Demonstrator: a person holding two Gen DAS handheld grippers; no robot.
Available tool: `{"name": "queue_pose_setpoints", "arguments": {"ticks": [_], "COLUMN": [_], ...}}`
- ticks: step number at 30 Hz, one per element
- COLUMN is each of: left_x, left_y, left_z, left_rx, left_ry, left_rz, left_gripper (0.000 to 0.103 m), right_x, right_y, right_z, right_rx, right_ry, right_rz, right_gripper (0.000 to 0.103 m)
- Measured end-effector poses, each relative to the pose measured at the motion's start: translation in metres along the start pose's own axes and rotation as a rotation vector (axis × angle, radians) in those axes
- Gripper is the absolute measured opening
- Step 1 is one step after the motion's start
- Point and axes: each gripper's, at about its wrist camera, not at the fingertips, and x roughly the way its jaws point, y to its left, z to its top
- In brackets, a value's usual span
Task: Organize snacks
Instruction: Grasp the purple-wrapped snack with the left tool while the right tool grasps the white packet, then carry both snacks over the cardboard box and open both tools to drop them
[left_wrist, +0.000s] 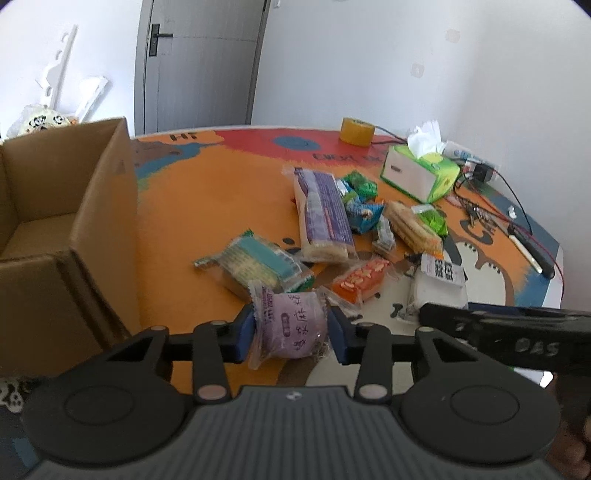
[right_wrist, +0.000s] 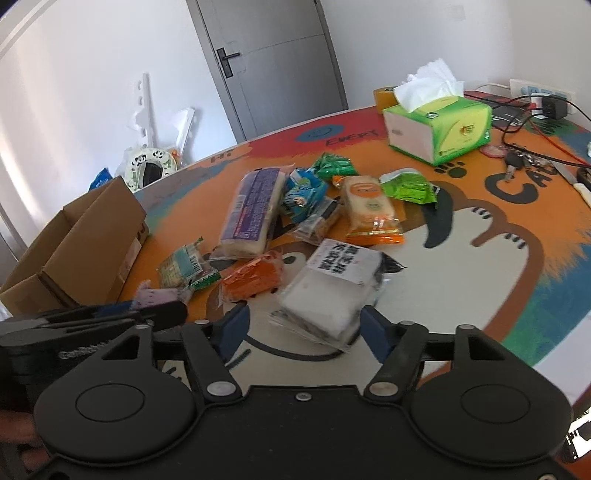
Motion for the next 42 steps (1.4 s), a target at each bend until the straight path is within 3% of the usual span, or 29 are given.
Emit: {"name": "queue_pose_setpoints", "arguments": {"ticks": [3, 8, 10, 12, 15, 27, 42], "left_x": [-0.004, -0.009, -0.012, -0.014, -0.017, -0.032, -0.07], "left_y": [0.003, 0.005, 0.005, 0.005, 0.005, 0.003, 0.021], "left_z": [0.001, 0.001, 0.002, 0.003, 0.004, 0.012, 0.039], "left_rx": [-0.004, -0.012, -0.014, -0.016, -0.019, -0.009, -0.038], "left_ry": [-0.011, -0.025, -0.033, -0.043, -0.051, -0.109, -0.236], "left_rz": [0.004, 0.003, 0.004, 0.004, 0.003, -0.004, 0.025], "left_gripper": [0.04, 0.04, 0.04, 0.04, 0.04, 0.04, 0.04], "right_x": [0.008, 0.019, 0.023, 0.022, 0.018, -0.009, -0.033], "right_y": [0.007, 0.014, 0.015, 0.018, 0.014, 0.017, 0.052], "right_z": [0.002, 0.004, 0.003, 0.002, 0.002, 0.01, 0.043], "right_rx": [-0.014, -0.017, -0.02, -0.053, -0.037, -0.023, -0.065], "right_ry": [-0.008, -0.01, -0.003, -0.002, 0.003, -0.062, -0.175], "right_rz": [-0.034, -0.056, -0.067, -0.084, -0.058, -0.012, 0.088], "right_gripper": [0.085, 0.086, 0.083, 0.062, 0.055, 0.051, 0.051]}}
